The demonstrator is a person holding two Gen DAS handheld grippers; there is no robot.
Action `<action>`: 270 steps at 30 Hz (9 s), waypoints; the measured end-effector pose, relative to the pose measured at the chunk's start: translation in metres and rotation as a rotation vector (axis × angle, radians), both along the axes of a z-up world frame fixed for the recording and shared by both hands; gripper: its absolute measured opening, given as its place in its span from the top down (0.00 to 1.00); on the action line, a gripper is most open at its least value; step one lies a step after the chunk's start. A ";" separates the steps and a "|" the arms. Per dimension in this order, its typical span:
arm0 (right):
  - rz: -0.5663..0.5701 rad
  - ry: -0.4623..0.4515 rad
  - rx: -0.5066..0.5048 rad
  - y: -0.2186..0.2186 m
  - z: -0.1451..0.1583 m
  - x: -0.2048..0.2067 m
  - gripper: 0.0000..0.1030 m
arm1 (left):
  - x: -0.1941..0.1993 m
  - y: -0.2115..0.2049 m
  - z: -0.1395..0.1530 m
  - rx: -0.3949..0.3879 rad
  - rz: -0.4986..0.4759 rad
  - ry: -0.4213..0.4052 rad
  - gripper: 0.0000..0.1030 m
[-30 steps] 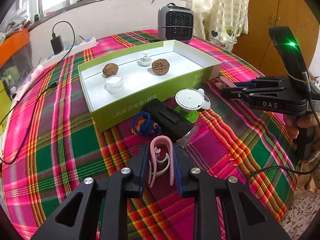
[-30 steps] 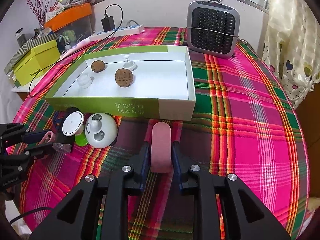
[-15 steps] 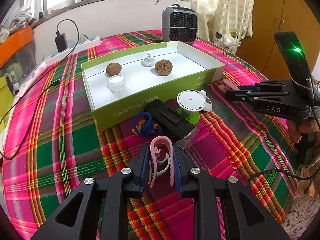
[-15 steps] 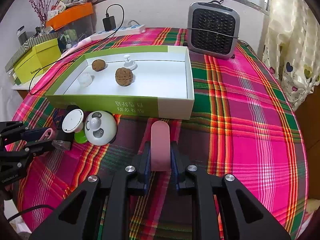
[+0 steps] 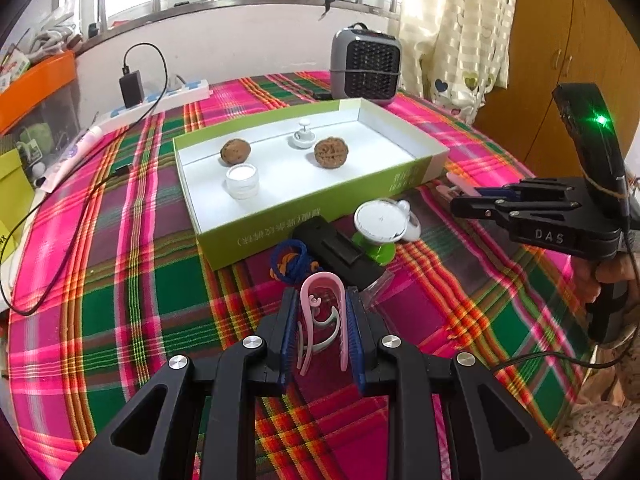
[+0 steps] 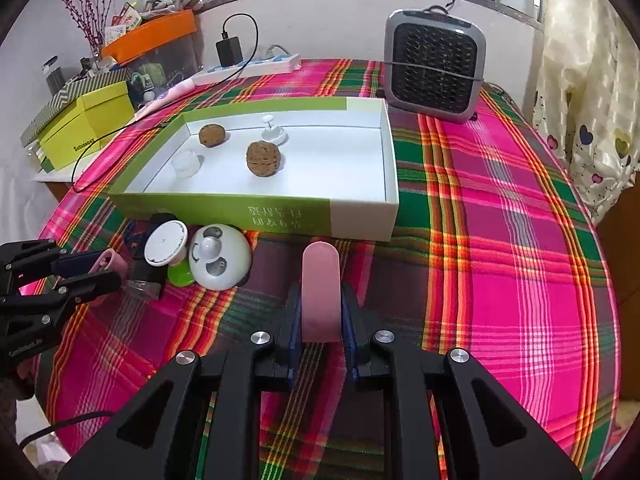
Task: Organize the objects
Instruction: 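Close the left tool on the pink clip while the right tool holds the pink block, then carry the pink clip with the left tool into the tray while the right tool carries the pink block, then open the left tool to drop the clip while the right tool releases the block, then lift both open tools up out of the tray, then move the left tool to the blue rope toy while the right tool approaches the grey panda ball, then close the left tool on the blue rope toy while the right tool grasps the panda ball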
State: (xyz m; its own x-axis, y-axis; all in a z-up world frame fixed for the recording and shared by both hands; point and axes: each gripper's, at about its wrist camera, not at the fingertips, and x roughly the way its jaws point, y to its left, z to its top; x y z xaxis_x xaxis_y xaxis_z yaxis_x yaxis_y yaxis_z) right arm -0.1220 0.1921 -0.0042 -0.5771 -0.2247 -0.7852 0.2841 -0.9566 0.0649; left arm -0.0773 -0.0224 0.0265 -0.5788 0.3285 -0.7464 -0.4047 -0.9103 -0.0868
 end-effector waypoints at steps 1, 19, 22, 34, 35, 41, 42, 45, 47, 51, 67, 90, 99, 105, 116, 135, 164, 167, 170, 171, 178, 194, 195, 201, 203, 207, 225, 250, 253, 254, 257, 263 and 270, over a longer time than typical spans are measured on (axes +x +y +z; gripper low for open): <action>0.002 0.003 -0.002 0.000 0.002 0.000 0.82 | 0.000 0.000 0.002 0.007 -0.001 0.002 0.79; 0.027 0.049 -0.025 -0.007 0.031 -0.019 0.82 | -0.035 -0.001 0.029 0.029 0.035 0.030 0.79; 0.034 0.052 -0.028 -0.009 0.035 -0.028 0.82 | -0.047 0.002 0.030 0.046 0.031 0.022 0.79; 0.062 0.005 -0.048 -0.022 0.029 -0.080 0.82 | -0.103 0.016 0.026 0.052 0.056 0.003 0.79; 0.063 0.002 -0.046 -0.024 0.028 -0.085 0.82 | -0.107 0.017 0.026 0.052 0.055 0.004 0.79; 0.071 -0.027 -0.041 -0.029 0.020 -0.112 0.82 | -0.132 0.022 0.020 0.042 0.059 -0.008 0.79; 0.071 -0.032 -0.041 -0.030 0.019 -0.116 0.82 | -0.136 0.023 0.019 0.042 0.058 -0.013 0.79; 0.072 -0.045 -0.035 -0.031 0.016 -0.126 0.82 | -0.147 0.026 0.012 0.024 0.065 -0.036 0.79; 0.078 -0.051 -0.028 -0.033 0.014 -0.132 0.82 | -0.154 0.026 0.007 0.016 0.073 -0.046 0.79; 0.080 -0.071 -0.023 -0.034 0.008 -0.142 0.82 | -0.162 0.027 0.002 0.011 0.076 -0.057 0.79; 0.081 -0.089 -0.007 -0.036 -0.002 -0.155 0.82 | -0.175 0.028 -0.009 0.008 0.081 -0.094 0.79; 0.070 -0.074 0.031 -0.040 -0.002 -0.154 0.59 | -0.173 0.029 -0.005 -0.018 0.089 -0.091 0.66; 0.054 -0.062 0.012 -0.038 0.005 -0.142 0.58 | -0.159 0.025 0.006 0.004 0.095 -0.068 0.64; 0.046 -0.048 0.006 -0.038 0.012 -0.130 0.58 | -0.147 0.022 0.013 0.010 0.099 -0.056 0.64; 0.033 -0.017 -0.005 -0.035 0.028 -0.103 0.58 | -0.115 0.014 0.028 0.033 0.107 -0.025 0.63; 0.032 0.028 -0.072 -0.025 0.032 -0.032 0.58 | -0.046 -0.013 0.024 0.059 0.165 0.002 0.63; 0.111 -0.023 -0.060 -0.035 -0.001 -0.004 0.58 | -0.032 -0.010 -0.012 0.069 0.122 -0.078 0.63; 0.120 -0.024 -0.051 -0.037 -0.002 -0.005 0.58 | -0.032 -0.010 -0.011 0.073 0.122 -0.076 0.63; 0.128 -0.026 -0.040 -0.040 -0.003 -0.004 0.58 | -0.034 -0.012 -0.012 0.091 0.123 -0.075 0.63; 0.131 -0.027 -0.040 -0.041 -0.003 -0.004 0.58 | -0.034 -0.013 -0.012 0.097 0.122 -0.073 0.63; 0.144 -0.037 -0.027 -0.047 -0.007 -0.005 0.58 | -0.033 -0.020 -0.014 0.127 0.132 -0.063 0.72; 0.127 -0.030 -0.007 -0.057 -0.012 -0.013 0.53 | -0.028 -0.035 -0.016 0.151 0.145 -0.071 0.77; 0.124 -0.028 -0.006 -0.057 -0.012 -0.013 0.53 | -0.029 -0.036 -0.016 0.151 0.145 -0.072 0.77; 0.103 -0.015 -0.003 -0.056 -0.012 -0.015 0.53 | -0.029 -0.036 -0.016 0.154 0.141 -0.074 0.75; 0.096 -0.012 -0.005 -0.054 -0.012 -0.016 0.53 | -0.030 -0.035 -0.015 0.151 0.136 -0.076 0.73; 0.095 -0.011 -0.016 -0.052 -0.012 -0.016 0.53 | -0.032 -0.030 -0.015 0.138 0.127 -0.072 0.69; 0.091 -0.006 -0.039 -0.043 -0.013 -0.009 0.56 | -0.036 -0.021 -0.015 0.112 0.145 -0.057 0.78; 0.111 -0.012 -0.067 -0.037 -0.013 -0.002 0.56 | -0.018 -0.023 -0.013 0.065 0.121 -0.059 0.53; 0.111 -0.012 -0.068 -0.037 -0.013 -0.002 0.56 | -0.022 -0.021 -0.014 0.041 0.135 -0.045 0.52; 0.111 -0.012 -0.068 -0.037 -0.013 -0.002 0.56 | -0.023 -0.020 -0.014 0.041 0.137 -0.043 0.52; 0.112 -0.011 -0.066 -0.038 -0.013 -0.003 0.56 | -0.025 -0.018 -0.014 0.031 0.138 -0.036 0.52; 0.112 -0.011 -0.066 -0.038 -0.013 -0.002 0.56 | -0.026 -0.017 -0.014 0.025 0.142 -0.034 0.65; 0.112 -0.011 -0.066 -0.038 -0.013 -0.003 0.56 | -0.028 -0.018 -0.015 0.037 0.143 -0.038 0.79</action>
